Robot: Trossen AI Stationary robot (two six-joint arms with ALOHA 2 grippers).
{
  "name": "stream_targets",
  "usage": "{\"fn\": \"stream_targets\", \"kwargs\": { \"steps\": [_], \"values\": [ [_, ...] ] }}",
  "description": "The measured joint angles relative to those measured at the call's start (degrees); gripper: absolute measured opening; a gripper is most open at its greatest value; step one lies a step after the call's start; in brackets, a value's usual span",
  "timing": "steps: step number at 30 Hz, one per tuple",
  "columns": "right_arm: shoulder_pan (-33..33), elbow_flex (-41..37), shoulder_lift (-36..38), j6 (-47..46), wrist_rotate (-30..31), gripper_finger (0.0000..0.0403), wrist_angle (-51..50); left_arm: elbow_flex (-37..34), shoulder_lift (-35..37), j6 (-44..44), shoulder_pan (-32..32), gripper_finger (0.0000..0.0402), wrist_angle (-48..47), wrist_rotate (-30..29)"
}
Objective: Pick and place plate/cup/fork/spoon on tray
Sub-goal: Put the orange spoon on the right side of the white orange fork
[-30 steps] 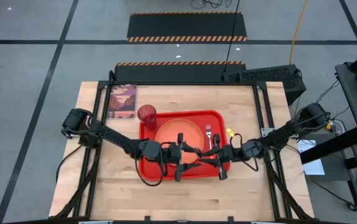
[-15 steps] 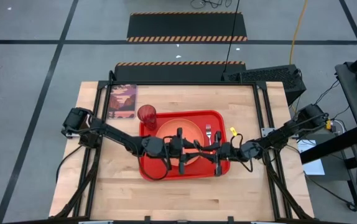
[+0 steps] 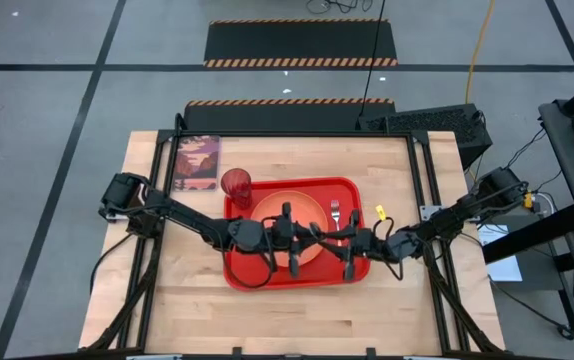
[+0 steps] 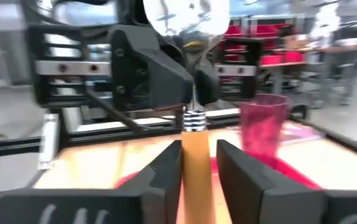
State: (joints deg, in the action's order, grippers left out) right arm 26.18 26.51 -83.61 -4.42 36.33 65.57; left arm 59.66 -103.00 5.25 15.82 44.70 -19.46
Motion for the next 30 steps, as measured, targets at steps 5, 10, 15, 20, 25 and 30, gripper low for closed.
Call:
{"fn": "stream_targets", "kwargs": {
  "steps": [5,10,15,20,25,30],
  "values": [
    [1.68,2.72,0.00,3.64,7.88,0.0130,-4.90,0.00,0.00,0.05,-0.28,0.0024,0.03,-2.27],
    [2.91,7.67,0.02,4.29,17.81,0.0149,-17.99,0.00,0.00,0.49,-0.79,0.0024,0.48,-4.56],
    [4.81,10.74,0.00,4.59,27.76,0.0149,-24.30,0.05,0.00,2.06,-0.79,0.0023,0.97,-9.19],
    [6.70,11.96,0.07,9.35,32.68,0.0144,-23.77,0.04,0.07,5.67,-0.77,0.0023,0.34,-17.07],
    [7.07,12.01,0.07,10.29,32.90,0.0139,-24.25,0.04,0.07,8.01,-0.73,0.0023,0.32,-18.37],
    [6.93,12.01,0.04,9.88,32.65,0.0141,-24.25,0.04,0.07,9.62,-0.68,0.0023,0.37,-18.36]
  ]
}}
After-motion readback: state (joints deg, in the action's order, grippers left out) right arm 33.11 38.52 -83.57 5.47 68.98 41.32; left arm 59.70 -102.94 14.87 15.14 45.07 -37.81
